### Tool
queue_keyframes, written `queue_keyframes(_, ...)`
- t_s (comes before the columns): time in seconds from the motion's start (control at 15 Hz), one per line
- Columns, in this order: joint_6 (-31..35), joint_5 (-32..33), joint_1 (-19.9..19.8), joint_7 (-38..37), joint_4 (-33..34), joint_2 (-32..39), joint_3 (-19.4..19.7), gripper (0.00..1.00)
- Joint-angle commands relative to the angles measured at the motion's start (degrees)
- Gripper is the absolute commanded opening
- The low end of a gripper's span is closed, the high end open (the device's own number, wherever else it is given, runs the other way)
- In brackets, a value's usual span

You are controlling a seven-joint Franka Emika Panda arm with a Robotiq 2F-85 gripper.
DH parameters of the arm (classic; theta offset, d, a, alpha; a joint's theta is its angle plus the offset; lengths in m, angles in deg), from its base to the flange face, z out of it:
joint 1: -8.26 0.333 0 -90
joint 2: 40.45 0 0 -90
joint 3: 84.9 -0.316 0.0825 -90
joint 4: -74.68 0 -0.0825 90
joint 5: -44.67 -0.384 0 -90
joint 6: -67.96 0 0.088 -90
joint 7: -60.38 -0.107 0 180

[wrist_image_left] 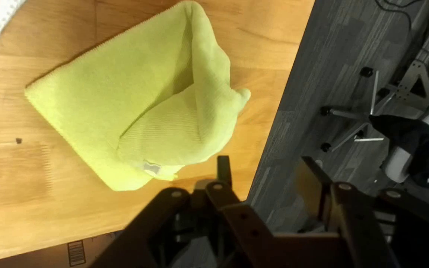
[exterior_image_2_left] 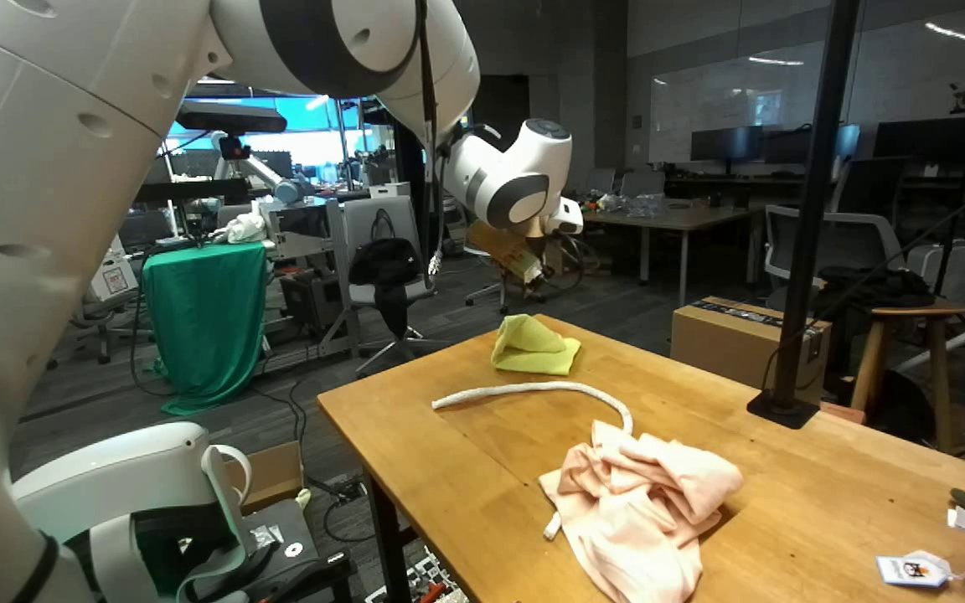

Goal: Spread the clothes and the objects across on the table

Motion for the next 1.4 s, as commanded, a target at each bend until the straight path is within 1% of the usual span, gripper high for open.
queue_keyframes(0.0,-3.4,1.0,1.3,0.6,2.0,0.2,1.7,0.83)
queue_keyframes(0.07,-4.4,1.9,1.9,-0.1,1.9,-0.2,2.7,0.89)
queue_keyframes(0.13,-5.3,3.7,2.8,-1.4,1.6,-0.6,4.3,0.98)
queue_keyframes(0.2,-6.4,6.1,3.9,-2.5,1.3,-1.1,6.2,1.0)
queue_keyframes(0.27,-7.7,9.5,5.4,-4.5,1.0,-1.7,8.8,1.0)
queue_keyframes(0.33,-9.2,12.0,6.2,-5.5,1.0,-2.0,10.2,1.0)
queue_keyframes(0.4,-10.7,15.4,7.5,-7.7,0.5,-2.6,12.6,1.0)
queue_keyframes(0.6,-15.0,24.3,10.1,-12.7,-0.4,-4.0,17.6,1.0)
queue_keyframes(0.73,-18.1,29.6,11.4,-15.9,-0.6,-4.5,20.1,1.0)
queue_keyframes(0.93,-22.9,34.5,11.9,-19.0,-0.9,-4.7,21.5,1.0)
queue_keyframes(1.07,-25.2,35.9,11.6,-19.8,-1.2,-4.8,21.4,1.0)
queue_keyframes(1.33,-28.8,35.2,10.3,-18.3,-2.3,-5.2,20.2,1.0)
